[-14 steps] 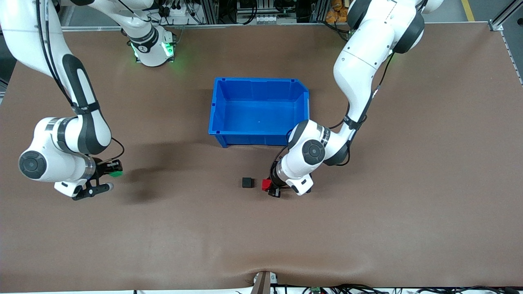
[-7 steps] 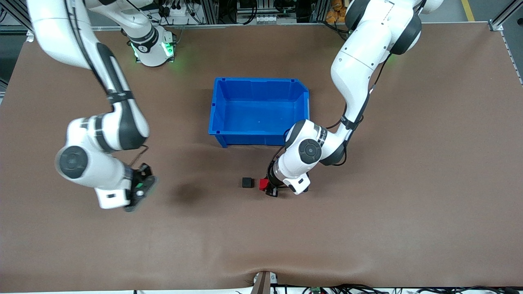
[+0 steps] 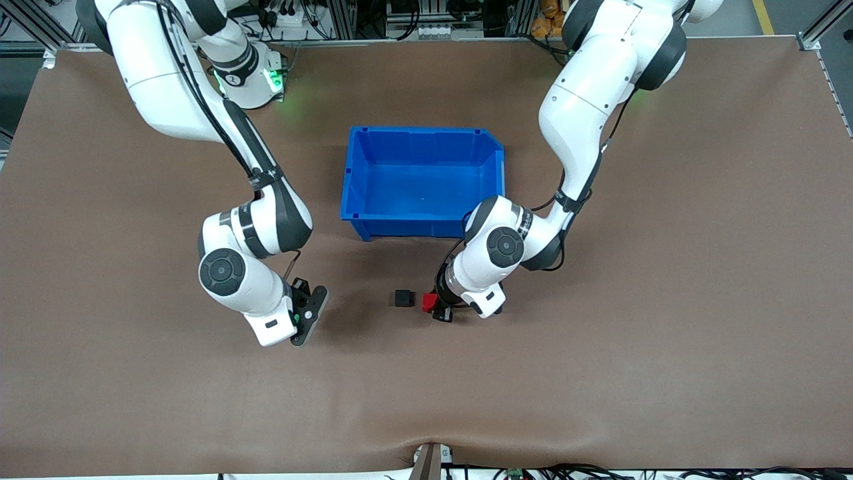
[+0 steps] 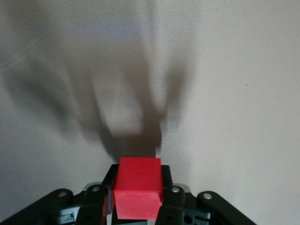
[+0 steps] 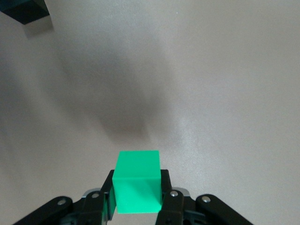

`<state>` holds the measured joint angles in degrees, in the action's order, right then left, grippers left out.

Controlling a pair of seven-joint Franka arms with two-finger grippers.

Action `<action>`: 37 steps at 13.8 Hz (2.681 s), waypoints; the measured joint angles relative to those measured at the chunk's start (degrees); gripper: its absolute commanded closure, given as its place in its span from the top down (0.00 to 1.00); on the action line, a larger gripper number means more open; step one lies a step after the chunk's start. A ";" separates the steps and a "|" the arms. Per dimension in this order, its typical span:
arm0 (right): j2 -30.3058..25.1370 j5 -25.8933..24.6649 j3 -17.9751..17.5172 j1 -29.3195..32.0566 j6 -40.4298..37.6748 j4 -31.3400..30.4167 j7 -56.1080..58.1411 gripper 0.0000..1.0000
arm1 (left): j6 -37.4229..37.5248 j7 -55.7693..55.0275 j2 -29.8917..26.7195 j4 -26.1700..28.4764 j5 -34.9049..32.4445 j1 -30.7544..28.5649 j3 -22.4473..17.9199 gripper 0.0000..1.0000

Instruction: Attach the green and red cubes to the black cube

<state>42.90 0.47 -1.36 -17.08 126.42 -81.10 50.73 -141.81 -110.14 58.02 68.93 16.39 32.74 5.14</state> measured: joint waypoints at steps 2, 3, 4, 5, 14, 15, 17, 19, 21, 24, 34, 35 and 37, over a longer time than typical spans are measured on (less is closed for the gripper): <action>-0.01 0.00 0.20 0.48 -0.16 0.49 1.24 0.00 | -0.35 -0.35 0.76 -0.79 0.00 0.11 0.12 0.00; -0.01 0.00 0.24 0.90 -0.20 0.53 1.93 0.00 | -0.41 -0.41 1.23 -1.30 0.00 0.19 0.20 0.00; 0.00 0.00 0.25 1.32 -0.31 0.53 2.45 0.00 | -0.48 -0.45 1.62 -1.78 0.00 0.29 0.26 0.00; 0.00 0.00 0.25 1.60 -0.46 0.53 2.68 0.00 | -0.51 -0.47 1.90 -2.33 0.00 0.35 0.27 0.00; 0.00 0.29 0.02 1.55 -2.35 0.81 2.72 0.00 | -0.48 -0.49 3.78 -4.63 0.00 0.41 0.27 0.00; 0.00 1.15 -0.03 1.55 -2.73 0.88 2.74 0.00 | -0.48 -0.49 3.84 -4.81 0.00 0.46 0.28 0.00; 0.00 3.44 -0.27 1.44 -3.06 0.97 2.89 0.00 | -0.48 -0.67 3.88 -5.14 0.00 0.86 0.28 0.00; 0.00 4.19 -0.39 1.18 -3.16 0.97 2.90 0.00 | -0.48 -1.19 3.96 -5.28 0.00 1.27 0.29 0.00; 0.00 4.89 -0.51 0.79 -3.24 0.97 2.90 0.00 | -0.48 -1.28 4.05 -5.35 0.00 1.38 0.28 0.00; 0.00 6.09 -0.67 -0.26 -3.58 0.97 2.96 0.00 | -0.48 -1.28 4.23 -5.38 0.00 1.38 0.27 0.00; 0.77 6.24 -2.43 -4.38 -4.30 -0.09 3.49 0.00 | -0.48 -1.64 4.45 -5.64 0.00 1.87 0.39 0.00; 0.89 6.24 -2.37 -4.37 -4.30 -0.53 3.49 0.00 | -0.48 -1.65 4.46 -5.64 0.00 1.87 0.39 0.00; 1.06 6.24 -2.41 -4.64 -4.27 -1.07 3.46 0.00 | -0.48 -1.65 4.46 -5.65 0.00 1.85 0.38 0.12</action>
<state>43.96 6.71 -3.77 -21.72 122.15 -82.17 54.19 -142.29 -111.80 62.48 63.27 16.40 34.59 5.52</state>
